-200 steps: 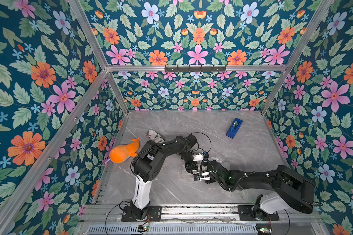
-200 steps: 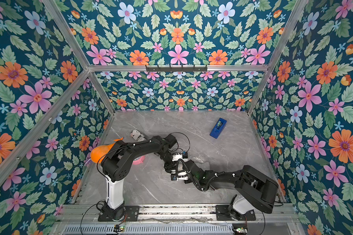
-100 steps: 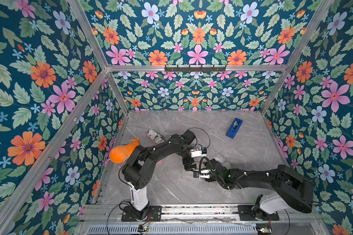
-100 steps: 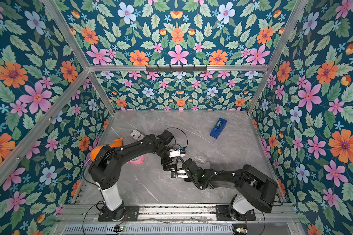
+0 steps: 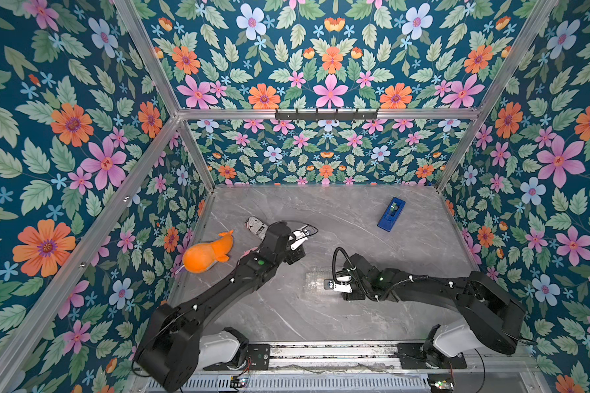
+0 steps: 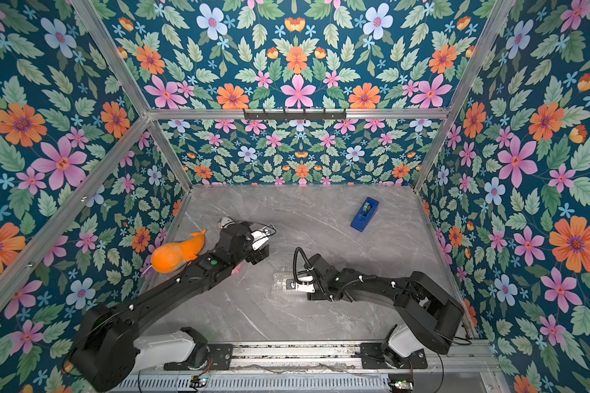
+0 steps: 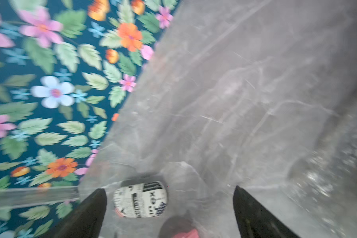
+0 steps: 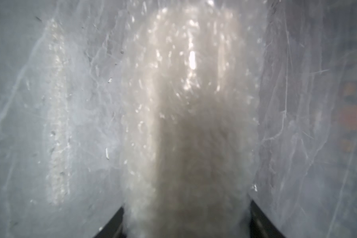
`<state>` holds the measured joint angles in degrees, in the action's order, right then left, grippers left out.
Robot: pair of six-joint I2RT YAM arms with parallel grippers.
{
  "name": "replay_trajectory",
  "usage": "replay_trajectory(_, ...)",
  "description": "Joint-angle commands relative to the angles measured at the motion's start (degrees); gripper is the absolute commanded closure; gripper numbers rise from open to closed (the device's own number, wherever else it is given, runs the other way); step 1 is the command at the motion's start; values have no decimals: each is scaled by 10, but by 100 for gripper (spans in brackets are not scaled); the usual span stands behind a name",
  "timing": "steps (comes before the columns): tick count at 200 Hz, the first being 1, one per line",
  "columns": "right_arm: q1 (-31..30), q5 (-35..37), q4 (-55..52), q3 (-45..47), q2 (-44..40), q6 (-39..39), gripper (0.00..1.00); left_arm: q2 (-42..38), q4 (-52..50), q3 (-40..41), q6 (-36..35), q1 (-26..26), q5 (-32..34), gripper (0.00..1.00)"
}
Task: Wrap vases in bubble wrap
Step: Wrap the vase in bubble wrap, then pick up the vase from the center of the board.
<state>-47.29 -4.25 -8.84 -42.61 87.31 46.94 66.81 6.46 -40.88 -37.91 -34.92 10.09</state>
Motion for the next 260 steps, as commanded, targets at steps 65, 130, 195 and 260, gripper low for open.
replay_trajectory(65, 99, -231, -338, -183, 157, 54, 43, -164, 31, 129, -153, -187, 47, 16)
replay_trajectory(130, 117, -264, -421, -238, 191, 91, 43, -110, -7, 157, -156, -327, 93, 7)
replay_trajectory(195, 120, -260, -414, -242, 198, 84, 43, -7, 82, 161, -84, -425, 186, 5)
replay_trajectory(260, 120, -260, -402, -238, 195, 76, 43, 133, 116, 139, -19, -482, 261, 4)
